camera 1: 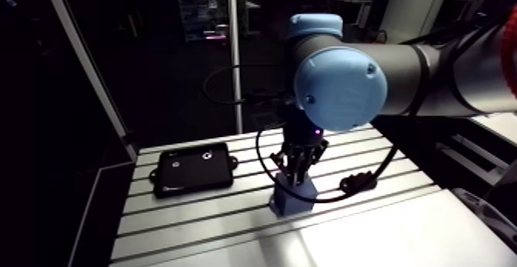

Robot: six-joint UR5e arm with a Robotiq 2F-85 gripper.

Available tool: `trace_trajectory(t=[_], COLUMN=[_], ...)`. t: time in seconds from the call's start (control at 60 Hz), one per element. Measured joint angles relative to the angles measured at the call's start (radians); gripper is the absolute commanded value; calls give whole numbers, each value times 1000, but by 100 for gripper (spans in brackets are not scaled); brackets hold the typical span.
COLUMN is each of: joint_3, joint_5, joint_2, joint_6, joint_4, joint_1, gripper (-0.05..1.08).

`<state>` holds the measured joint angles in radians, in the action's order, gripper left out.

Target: Pick up the M10 bolt and insert it into the hex recess until seated.

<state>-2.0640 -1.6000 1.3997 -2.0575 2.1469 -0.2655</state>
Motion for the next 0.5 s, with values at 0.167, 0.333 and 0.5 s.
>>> trace_trajectory(t=[0.167, 0.333, 0.5], joint_3=[0, 0, 1], joint_5=[0, 0, 0], joint_2=[0, 0, 0], joint_6=[0, 0, -1], joint_4=[0, 0, 0], joint_1=[0, 0, 0], gripper=[70, 70, 71])
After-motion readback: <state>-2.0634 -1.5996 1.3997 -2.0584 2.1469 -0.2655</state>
